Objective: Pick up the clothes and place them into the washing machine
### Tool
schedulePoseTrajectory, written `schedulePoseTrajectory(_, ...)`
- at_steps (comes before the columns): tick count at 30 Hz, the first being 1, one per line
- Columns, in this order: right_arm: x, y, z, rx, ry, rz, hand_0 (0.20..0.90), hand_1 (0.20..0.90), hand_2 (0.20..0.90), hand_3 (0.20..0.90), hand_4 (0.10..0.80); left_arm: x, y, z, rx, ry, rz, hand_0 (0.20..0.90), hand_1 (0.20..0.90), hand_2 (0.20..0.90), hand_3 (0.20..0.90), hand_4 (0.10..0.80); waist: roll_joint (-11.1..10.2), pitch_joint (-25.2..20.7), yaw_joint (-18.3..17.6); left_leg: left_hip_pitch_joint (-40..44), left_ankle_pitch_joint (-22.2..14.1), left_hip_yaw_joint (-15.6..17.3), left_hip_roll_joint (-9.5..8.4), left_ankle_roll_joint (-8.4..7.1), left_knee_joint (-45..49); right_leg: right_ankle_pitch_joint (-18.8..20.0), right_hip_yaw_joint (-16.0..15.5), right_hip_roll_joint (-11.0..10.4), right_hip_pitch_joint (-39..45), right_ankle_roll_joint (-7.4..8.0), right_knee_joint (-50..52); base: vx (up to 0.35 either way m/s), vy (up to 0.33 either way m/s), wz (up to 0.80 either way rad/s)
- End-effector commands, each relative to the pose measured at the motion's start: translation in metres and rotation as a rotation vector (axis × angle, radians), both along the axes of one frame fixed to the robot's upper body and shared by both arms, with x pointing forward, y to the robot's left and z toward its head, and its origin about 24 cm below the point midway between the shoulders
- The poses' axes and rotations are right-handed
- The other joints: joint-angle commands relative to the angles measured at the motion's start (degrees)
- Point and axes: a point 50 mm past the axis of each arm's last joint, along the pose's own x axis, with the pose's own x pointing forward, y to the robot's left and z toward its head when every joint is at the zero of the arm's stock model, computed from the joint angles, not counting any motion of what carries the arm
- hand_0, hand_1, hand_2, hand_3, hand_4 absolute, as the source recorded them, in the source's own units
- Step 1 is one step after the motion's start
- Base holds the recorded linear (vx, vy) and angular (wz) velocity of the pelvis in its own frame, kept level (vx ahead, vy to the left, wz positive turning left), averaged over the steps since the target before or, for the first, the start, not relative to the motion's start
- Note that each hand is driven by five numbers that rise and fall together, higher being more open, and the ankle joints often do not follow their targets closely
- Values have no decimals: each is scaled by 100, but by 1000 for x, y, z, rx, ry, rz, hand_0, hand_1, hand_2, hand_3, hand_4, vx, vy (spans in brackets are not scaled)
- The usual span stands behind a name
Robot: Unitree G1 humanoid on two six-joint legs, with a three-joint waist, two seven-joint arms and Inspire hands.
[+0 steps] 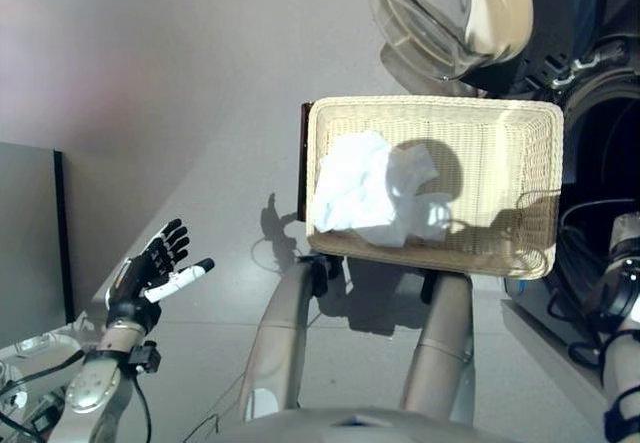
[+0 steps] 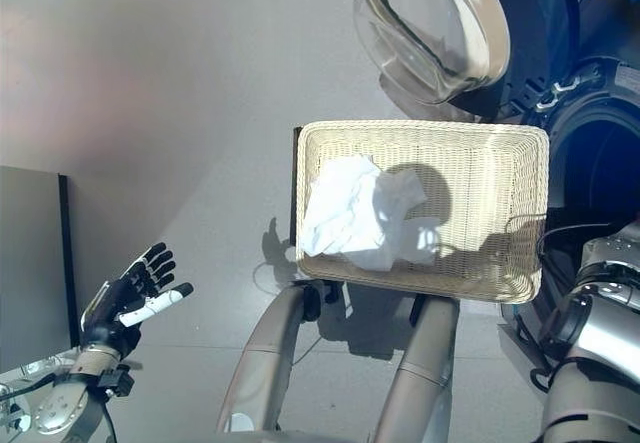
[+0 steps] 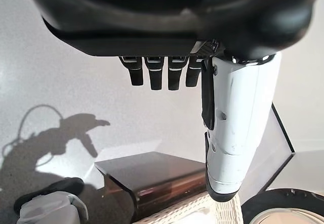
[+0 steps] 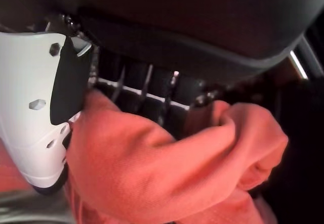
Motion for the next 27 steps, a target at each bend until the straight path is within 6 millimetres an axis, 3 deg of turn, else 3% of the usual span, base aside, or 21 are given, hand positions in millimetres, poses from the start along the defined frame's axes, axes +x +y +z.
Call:
schedulePoseTrajectory(1, -25, -21, 44, -248, 17, -109, 200, 200, 200, 200, 300, -4, 28, 18, 60, -96, 107, 900, 900, 900, 900, 800, -15, -446, -80, 23, 696, -325, 337, -470, -1137, -51, -112, 61, -134, -216, -143, -88, 11, 1)
schedulePoseTrajectory(6, -26, -21, 41, -237, 15, -118, 200, 200, 200, 200, 300, -7, 28, 15, 66, -76, 107, 900, 900, 900, 900, 800, -22, -411, -63, -2, 789, -304, 344, -448, -1161, 45, -141, 77, -135, -242, -205, 3, 4, 1)
schedulePoseTrajectory(7, -25, -20, 42, -243, 17, -115, 241, 241, 241, 241, 329, -6, 28, 16, 66, -79, 104, 900, 900, 900, 900, 800, -21, -406, -54, 0, 797, -304, 350, -448, -1171, 55, -143, 76, -134, -240, -210, -81, 7, -2)
schedulePoseTrajectory(8, -25, -21, 43, -249, 27, -111, 483, 483, 483, 483, 502, -6, 28, 16, 66, -82, 103, 900, 900, 900, 900, 800, -19, -399, -51, -3, 801, -294, 352, -448, -1172, 57, -146, 77, -132, -238, -208, 74, -6, -2)
schedulePoseTrajectory(9, -25, -20, 43, -249, 29, -110, 900, 900, 900, 900, 800, -6, 28, 16, 69, -81, 103, 900, 900, 900, 900, 800, -20, -422, -49, 35, 700, -316, 340, -468, -1153, -48, -120, 80, -93, -217, -181, 0, 0, 0)
schedulePoseTrajectory(21, -21, -17, 36, -234, 31, -92, 900, 900, 900, 900, 800, -6, 30, 16, 74, -79, 108, 900, 900, 900, 900, 800, -39, -393, -37, 36, 699, -325, 345, -463, -1149, -41, -141, 94, -64, -223, -205, 6, 2, -1)
schedulePoseTrajectory(27, -9, -9, 21, -257, 117, 12, 900, 900, 900, 900, 800, -6, 29, 18, 65, -92, 97, 900, 900, 900, 900, 800, -98, -346, -48, 50, 690, -315, 363, -457, -1127, 4, -169, 104, -10, -209, -240, 0, 0, 0)
